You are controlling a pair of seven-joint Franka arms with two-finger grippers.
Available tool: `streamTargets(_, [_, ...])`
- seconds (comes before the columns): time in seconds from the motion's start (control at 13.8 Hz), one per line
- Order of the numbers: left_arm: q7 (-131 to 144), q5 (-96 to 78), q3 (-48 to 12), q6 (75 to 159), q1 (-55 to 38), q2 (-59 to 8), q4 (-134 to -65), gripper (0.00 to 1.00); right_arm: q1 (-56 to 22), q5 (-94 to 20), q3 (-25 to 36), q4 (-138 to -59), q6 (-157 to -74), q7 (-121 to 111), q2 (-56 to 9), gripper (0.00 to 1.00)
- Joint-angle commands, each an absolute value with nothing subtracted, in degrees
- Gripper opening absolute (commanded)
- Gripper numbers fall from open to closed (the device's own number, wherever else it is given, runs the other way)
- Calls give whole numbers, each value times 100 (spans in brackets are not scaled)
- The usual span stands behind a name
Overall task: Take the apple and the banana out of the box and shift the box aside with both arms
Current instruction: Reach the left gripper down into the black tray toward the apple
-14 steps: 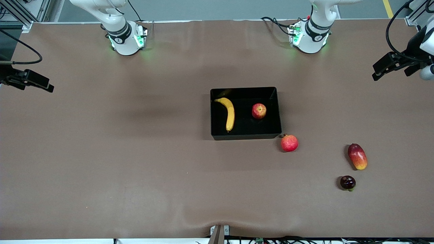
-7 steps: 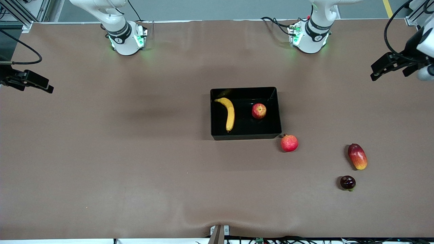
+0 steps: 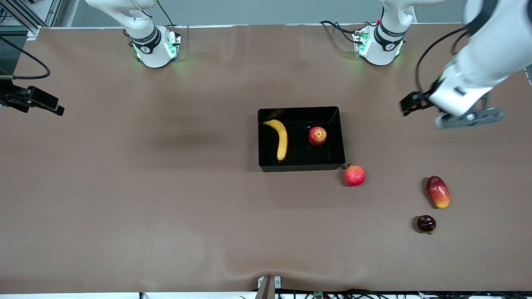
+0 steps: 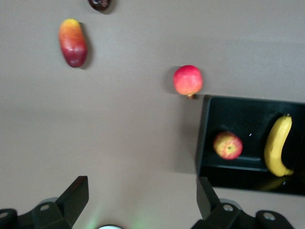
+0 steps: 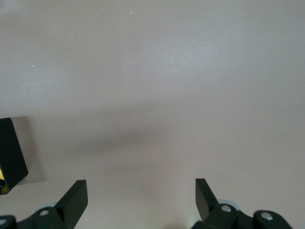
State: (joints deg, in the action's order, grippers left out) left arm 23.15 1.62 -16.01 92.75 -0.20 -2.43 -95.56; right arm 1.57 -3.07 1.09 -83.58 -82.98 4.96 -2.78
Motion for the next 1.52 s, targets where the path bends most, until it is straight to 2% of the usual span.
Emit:
streamTargets(0.0, [2968,88,-1880,10017,18,-105,-10263,100,193,-360,79,-8288,-8297,554,-281,100])
streamTargets(0.22, [3628,79,-2047,10931,-44,-193,-10862,100,185,-369,79,-8288,-8297,562,-281,100])
streamTargets(0.43, [5171,105,-2302,11380,-368,-719,-10907,100,176,-369,79,-8288,-8306,562,-281,100])
streamTargets(0.72, [6667,526,-2303,11925,-1000,-1413,-10951,100,167,-369,79,-8288,-8306,562,-281,100])
streamTargets(1.16, [7926,1273,-2303,12252,-1441,-2293,-10960,100,132,-369,79,-8297,-8306,554,-281,100])
streamTargets(1.45, [8331,1564,-2303,12340,-1538,-2610,-11030,100,141,-369,70,-8288,-8306,554,-281,100])
